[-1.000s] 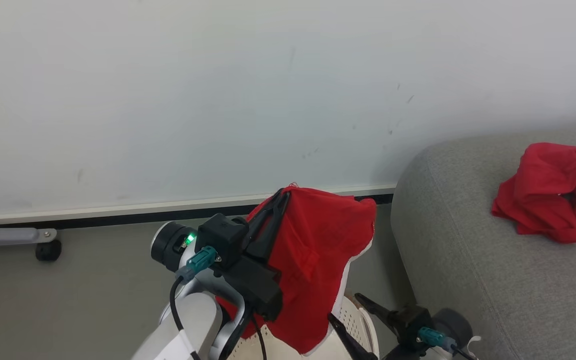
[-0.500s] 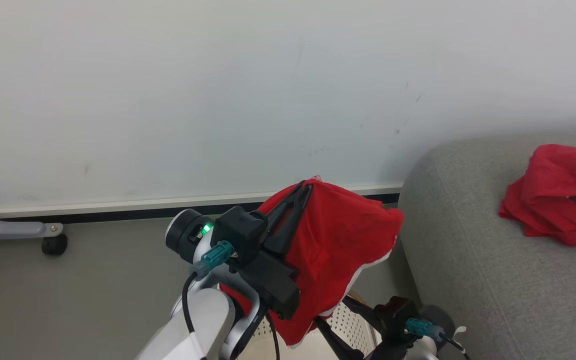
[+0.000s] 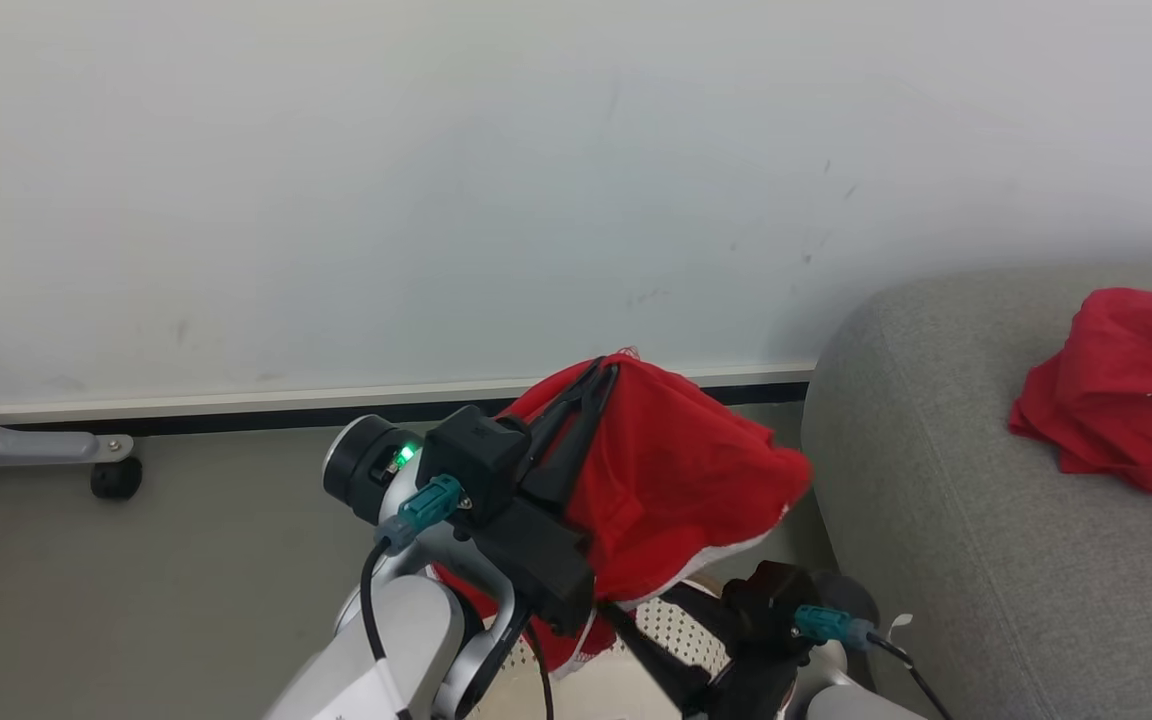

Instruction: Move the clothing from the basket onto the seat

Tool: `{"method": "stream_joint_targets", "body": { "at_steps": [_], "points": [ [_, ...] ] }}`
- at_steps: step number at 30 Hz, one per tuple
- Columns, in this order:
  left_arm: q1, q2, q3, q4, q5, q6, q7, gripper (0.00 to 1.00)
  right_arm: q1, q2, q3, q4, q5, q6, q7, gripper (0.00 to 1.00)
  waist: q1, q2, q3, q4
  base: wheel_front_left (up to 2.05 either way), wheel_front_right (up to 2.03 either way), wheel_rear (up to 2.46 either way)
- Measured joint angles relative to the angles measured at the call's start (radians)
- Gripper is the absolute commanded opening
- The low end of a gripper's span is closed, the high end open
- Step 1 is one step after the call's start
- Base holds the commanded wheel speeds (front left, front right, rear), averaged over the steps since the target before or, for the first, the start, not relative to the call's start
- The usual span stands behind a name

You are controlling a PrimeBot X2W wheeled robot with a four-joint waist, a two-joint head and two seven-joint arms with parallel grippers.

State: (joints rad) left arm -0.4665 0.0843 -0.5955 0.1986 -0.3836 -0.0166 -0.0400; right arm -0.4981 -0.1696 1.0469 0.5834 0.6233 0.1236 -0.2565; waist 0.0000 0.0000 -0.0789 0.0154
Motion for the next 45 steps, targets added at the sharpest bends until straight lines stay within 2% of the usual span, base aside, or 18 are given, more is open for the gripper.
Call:
{"method": "stream_joint_targets", "body": {
  "at_steps": [1,13,15,16,18,19,20,21,30,40,45],
  "points": [
    [0.001,0.003,0.002,0.001,-0.001,0.000,0.004,0.00,-0.007,-0.004,0.004,-0.004,0.005,0.000,0.000,0.00,0.0000,0.0000,0.001,-0.001,0.00,0.00,0.00],
    [0.050,0.034,0.044,0.021,-0.031,0.035,0.013,0.00,-0.026,-0.055,-0.001,-0.051,0.066,0.000,0.000,0.00,0.0001,0.0000,0.008,-0.031,0.00,0.00,0.00],
    [0.058,0.034,0.048,0.024,-0.037,0.036,0.013,0.17,-0.026,-0.067,-0.014,-0.055,0.074,0.000,0.000,0.00,0.0000,0.0000,0.008,-0.039,0.00,0.00,0.00],
    [0.064,0.034,0.050,0.025,-0.038,0.038,0.013,0.35,-0.026,-0.072,-0.023,-0.057,0.078,0.000,0.000,0.00,0.0000,0.0000,0.008,-0.043,0.00,0.00,0.00],
    [0.076,0.035,0.055,0.028,-0.040,0.044,0.013,0.47,-0.027,-0.081,-0.040,-0.061,0.082,0.000,0.000,0.00,0.0000,0.0000,0.008,-0.053,0.00,0.00,0.00],
    [0.083,0.037,0.058,0.030,-0.044,0.044,0.013,0.73,-0.027,-0.085,-0.047,-0.064,0.082,0.000,0.000,0.00,0.0000,0.0000,0.008,-0.057,0.00,0.00,0.00],
    [0.089,0.038,0.059,0.033,-0.048,0.044,0.013,0.93,-0.028,-0.089,-0.055,-0.067,0.082,0.000,0.000,0.00,0.0000,0.0000,0.007,-0.063,0.00,0.00,0.00],
    [0.094,0.037,0.060,0.035,-0.049,0.044,0.013,1.00,-0.029,-0.094,-0.064,-0.073,0.083,0.000,0.000,0.00,0.0000,0.0000,0.007,-0.068,0.00,0.00,0.00],
    [0.137,0.040,0.068,0.040,-0.062,0.052,0.002,1.00,-0.046,-0.168,-0.174,-0.108,0.089,0.000,0.000,0.00,0.0000,0.0000,0.005,-0.124,0.00,0.00,0.00],
    [0.178,0.036,0.056,0.040,-0.064,0.050,-0.019,1.00,-0.027,-0.259,-0.270,-0.171,0.045,-0.001,0.000,0.00,0.0000,0.0000,0.007,-0.203,0.00,0.00,0.00],
    [0.205,0.031,0.040,0.037,-0.064,0.043,-0.033,1.00,0.003,-0.302,-0.301,-0.219,0.009,-0.016,0.000,0.00,0.0000,0.0000,0.006,-0.247,0.00,0.00,0.00]
  ]
}}
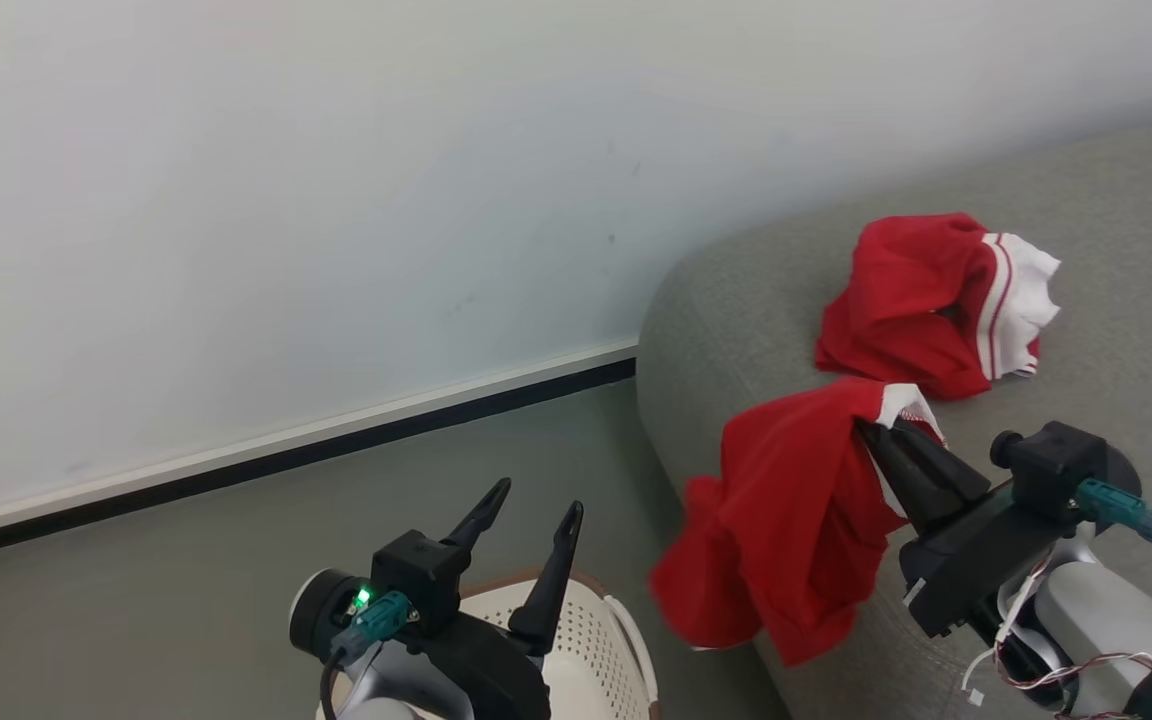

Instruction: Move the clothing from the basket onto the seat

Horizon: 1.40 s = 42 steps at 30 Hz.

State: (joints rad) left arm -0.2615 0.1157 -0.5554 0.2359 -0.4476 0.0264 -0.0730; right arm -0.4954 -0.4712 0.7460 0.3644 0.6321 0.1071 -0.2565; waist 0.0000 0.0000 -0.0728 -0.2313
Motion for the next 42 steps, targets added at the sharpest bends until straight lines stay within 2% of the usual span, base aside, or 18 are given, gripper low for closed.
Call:
{"method": "stream_joint_targets", "body": {
  "at_steps": [12,21,29,37,42],
  "points": [
    [0.024,-0.030,-0.037,-0.013,0.000,0.002,-0.026,1.00,0.019,-0.060,-0.070,-0.136,-0.053,-0.025,0.000,0.00,0.0000,-0.0001,0.007,-0.116,0.00,0.00,0.00],
    [0.021,-0.041,-0.069,-0.012,0.003,0.003,-0.027,1.00,0.022,-0.084,-0.132,-0.158,-0.064,-0.047,0.000,0.00,0.0000,0.0000,0.040,-0.140,0.00,0.00,0.00],
    [0.013,-0.042,-0.094,-0.032,0.017,0.008,-0.034,1.00,-0.131,-0.103,-0.212,-0.074,-0.056,-0.038,0.000,0.00,0.0000,0.0000,0.085,-0.131,0.00,0.00,0.00],
    [-0.051,-0.044,-0.113,-0.071,0.045,0.009,-0.015,1.00,-0.398,-0.148,-0.305,0.079,-0.047,-0.028,0.000,0.00,0.0001,0.0001,0.166,-0.107,0.00,0.00,0.00],
    [-0.082,-0.044,-0.127,-0.091,0.072,0.009,-0.003,1.00,-0.477,-0.181,-0.344,0.164,-0.047,-0.029,0.001,0.00,0.0001,0.0001,0.213,-0.089,0.00,0.00,0.00]
  ]
}}
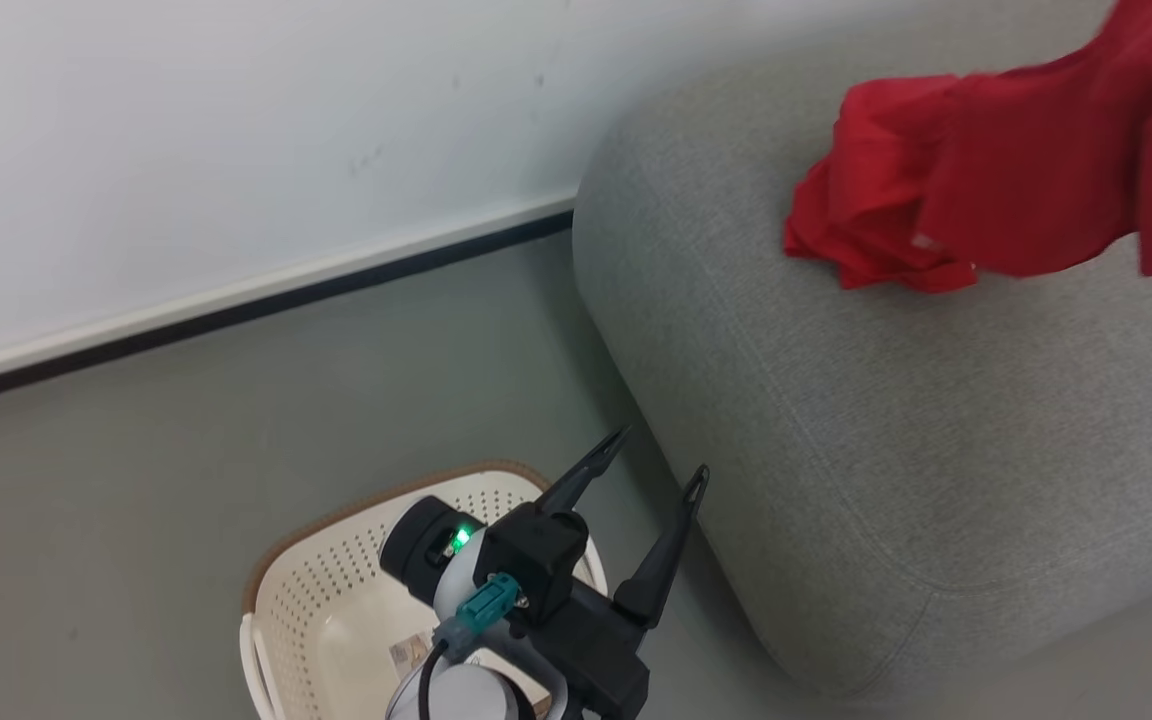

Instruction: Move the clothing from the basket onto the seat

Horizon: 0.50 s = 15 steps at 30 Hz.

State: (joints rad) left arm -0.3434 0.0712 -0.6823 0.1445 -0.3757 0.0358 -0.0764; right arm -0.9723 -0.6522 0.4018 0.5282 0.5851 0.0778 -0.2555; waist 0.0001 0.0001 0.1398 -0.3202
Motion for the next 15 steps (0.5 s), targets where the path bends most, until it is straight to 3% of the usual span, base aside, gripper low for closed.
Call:
{"method": "stream_joint_targets", "body": {
  "at_steps": [6,15],
  "points": [
    [-0.059,-0.002,-0.017,-0.037,0.026,0.000,0.013,1.00,-0.093,-0.077,-0.042,0.136,0.000,-0.012,0.015,0.00,0.0000,0.0000,0.071,0.037,0.00,0.00,0.00],
    [-0.122,-0.002,-0.029,-0.086,0.072,0.008,0.036,1.00,-0.166,-0.087,-0.060,0.279,-0.010,-0.053,0.020,0.00,0.0001,0.0000,0.182,0.110,0.00,0.00,0.00]
  ]
}}
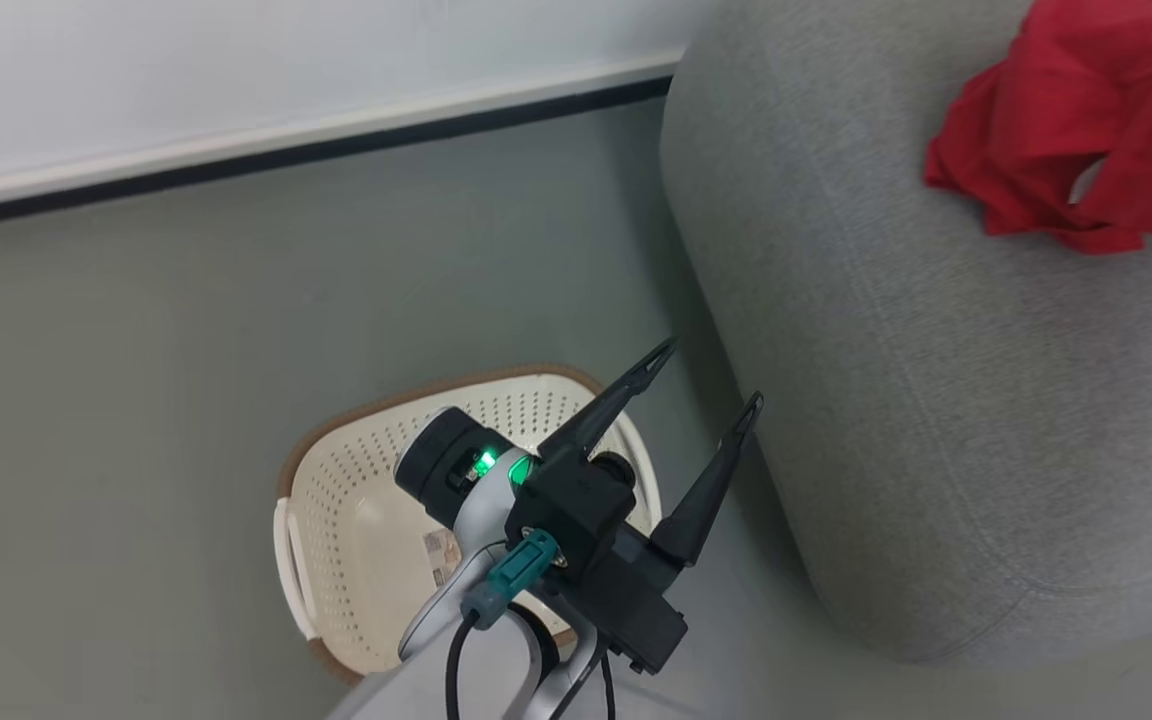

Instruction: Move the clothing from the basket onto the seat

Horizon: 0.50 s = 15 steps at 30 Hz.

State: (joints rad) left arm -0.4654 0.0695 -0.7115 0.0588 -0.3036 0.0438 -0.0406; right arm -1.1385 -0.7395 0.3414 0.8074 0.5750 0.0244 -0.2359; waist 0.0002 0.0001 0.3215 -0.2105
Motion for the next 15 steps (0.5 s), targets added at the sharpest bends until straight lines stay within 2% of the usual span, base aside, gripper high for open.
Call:
{"method": "stream_joint_targets", "body": {
  "at_steps": [5,10,15],
  "points": [
    [-0.025,0.005,0.001,-0.026,0.017,0.000,0.014,1.00,-0.027,0.042,0.002,0.053,-0.007,-0.034,-0.003,0.00,-0.0001,0.0000,0.066,0.035,0.00,0.00,0.00],
    [-0.057,0.013,0.006,-0.043,0.029,0.009,0.021,1.00,-0.027,0.135,0.026,0.117,-0.007,-0.042,-0.003,0.00,0.0000,0.0001,0.135,0.062,0.00,0.00,0.00],
    [-0.093,0.013,0.015,-0.040,0.052,0.009,0.021,1.00,-0.042,0.186,0.057,0.177,-0.021,-0.043,-0.003,0.00,0.0000,0.0001,0.197,0.080,0.00,0.00,0.00]
  ]
}}
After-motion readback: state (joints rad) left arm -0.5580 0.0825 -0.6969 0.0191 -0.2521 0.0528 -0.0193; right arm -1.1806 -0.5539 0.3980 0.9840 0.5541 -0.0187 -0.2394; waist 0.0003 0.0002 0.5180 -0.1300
